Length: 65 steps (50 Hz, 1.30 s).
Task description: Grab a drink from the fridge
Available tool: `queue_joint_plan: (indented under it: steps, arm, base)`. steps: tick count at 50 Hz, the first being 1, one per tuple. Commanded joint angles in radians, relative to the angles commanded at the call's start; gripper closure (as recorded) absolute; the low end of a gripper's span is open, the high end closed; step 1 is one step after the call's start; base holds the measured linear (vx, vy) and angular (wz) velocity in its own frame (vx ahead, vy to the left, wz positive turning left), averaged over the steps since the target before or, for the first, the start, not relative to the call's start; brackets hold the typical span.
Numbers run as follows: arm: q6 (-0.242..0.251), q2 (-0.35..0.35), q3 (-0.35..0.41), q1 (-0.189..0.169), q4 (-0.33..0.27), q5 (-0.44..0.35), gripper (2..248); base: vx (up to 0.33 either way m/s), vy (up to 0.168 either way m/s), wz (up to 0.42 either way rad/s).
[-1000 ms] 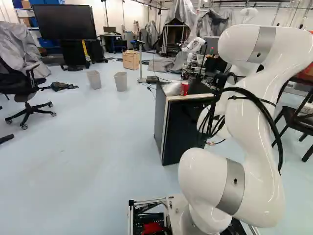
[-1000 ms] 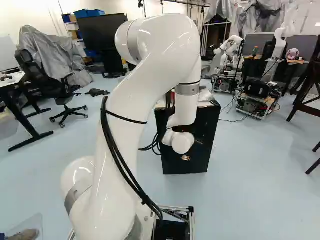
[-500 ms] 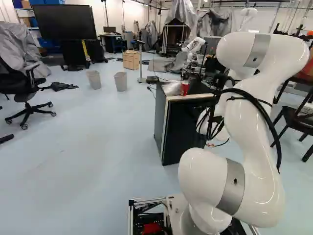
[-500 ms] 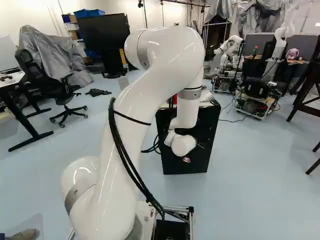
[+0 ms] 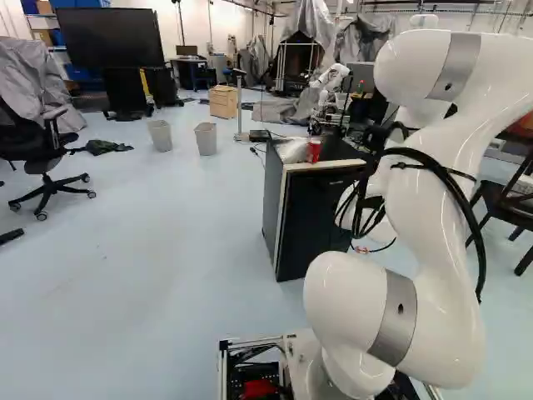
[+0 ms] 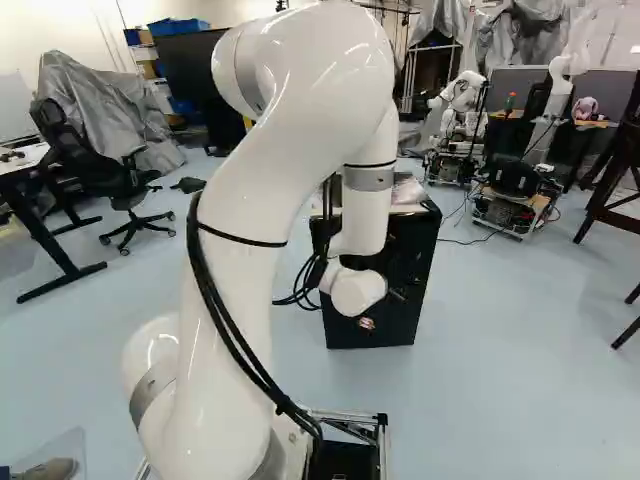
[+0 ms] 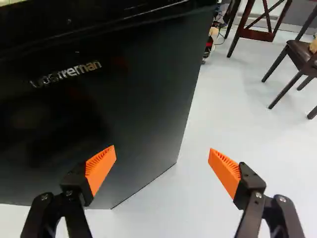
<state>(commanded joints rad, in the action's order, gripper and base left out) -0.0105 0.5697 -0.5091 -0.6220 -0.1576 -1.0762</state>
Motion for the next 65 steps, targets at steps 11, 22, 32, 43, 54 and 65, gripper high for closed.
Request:
queue_joint_plan:
  steps: [11,22,32,43,54,65]
  arm:
    - [0.000,-0.063,0.053,0.027,-0.027,-0.017,3]
    - [0.000,-0.117,0.090,0.059,-0.067,-0.043,3]
    - [0.000,-0.159,0.111,0.081,-0.093,-0.064,3]
    - [0.000,-0.190,0.128,0.102,-0.104,-0.073,3]
    - [0.000,-0.200,0.139,0.122,-0.104,-0.073,3]
    - [0.000,-0.201,0.140,0.141,-0.104,-0.073,3]
  base:
    - [0.000,0.000,0.000]
    - [0.000,0.000,0.000]
    - [0.000,0.000,0.000]
    - [0.000,0.000,0.000]
    - [0.000,0.000,0.000]
    - [0.000,0.000,0.000]
